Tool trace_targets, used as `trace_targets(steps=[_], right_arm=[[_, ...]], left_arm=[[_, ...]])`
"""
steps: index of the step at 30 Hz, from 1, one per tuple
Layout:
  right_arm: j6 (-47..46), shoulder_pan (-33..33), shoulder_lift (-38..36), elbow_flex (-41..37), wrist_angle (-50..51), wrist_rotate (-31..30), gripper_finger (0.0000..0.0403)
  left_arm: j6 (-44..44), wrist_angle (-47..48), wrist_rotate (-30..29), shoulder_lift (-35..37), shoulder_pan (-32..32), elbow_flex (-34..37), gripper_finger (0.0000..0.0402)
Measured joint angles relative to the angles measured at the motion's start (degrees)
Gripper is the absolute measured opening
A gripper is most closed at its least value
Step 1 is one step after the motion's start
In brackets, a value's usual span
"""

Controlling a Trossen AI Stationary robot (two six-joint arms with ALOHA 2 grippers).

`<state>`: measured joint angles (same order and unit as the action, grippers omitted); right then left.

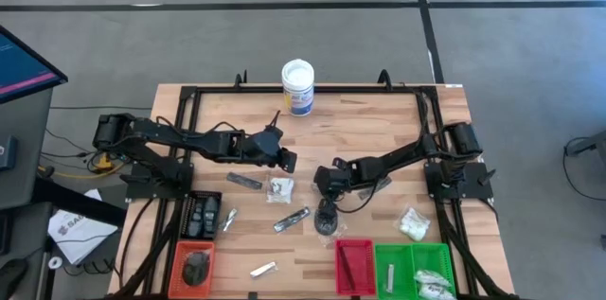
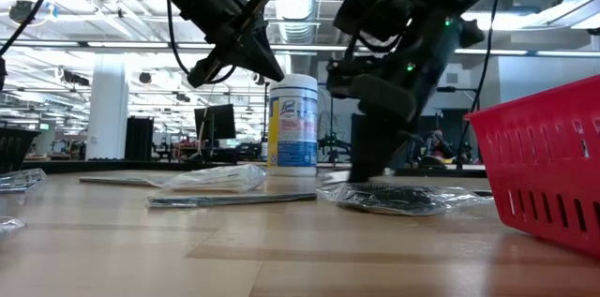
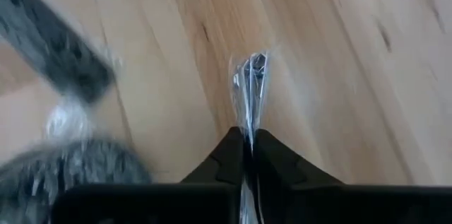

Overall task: Pick & Place Travel size toiletries
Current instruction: Put the silver nail cutter into the left green bin

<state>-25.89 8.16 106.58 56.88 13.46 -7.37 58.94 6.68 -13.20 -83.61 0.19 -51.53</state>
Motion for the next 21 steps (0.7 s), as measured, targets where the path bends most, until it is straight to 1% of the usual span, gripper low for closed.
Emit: trace_targets(steps=[2,5,10,13,16,21], right_arm=[[-2.38,-0.01,-2.98,-0.55,4.69,0.01,0.0018],[-7.28,0.19,-8.66,-0.22,8.78,-0.47,0.0010],[-17.01,3.51,-17.78,-0.24,15.74,-3.41,0.0008],[-23.74,6.79,-22.73,-0.05,18.18,-6.39,0.0010],[-30.88,10.83,-26.10,-0.07,20.63,-9.88,0.0007],[-45.10,20.64,-28.98,-0.05,24.70,-14.73,0.0004]], left_arm=[[0.00,-0.10,-0.10,0.00,0.00,0.00,0.0000],[-0.15,-0.37,-0.45,0.00,-0.15,0.00,0.0000],[-0.46,-1.22,-1.00,0.00,-0.15,0.00,0.0000],[-0.16,-2.06,-1.23,0.00,-0.21,0.00,0.0000],[0.42,-3.28,-1.61,0.00,-0.89,0.00,0.0000],[4.20,-4.88,-4.77,0.00,-3.47,0.00,0.0000]])
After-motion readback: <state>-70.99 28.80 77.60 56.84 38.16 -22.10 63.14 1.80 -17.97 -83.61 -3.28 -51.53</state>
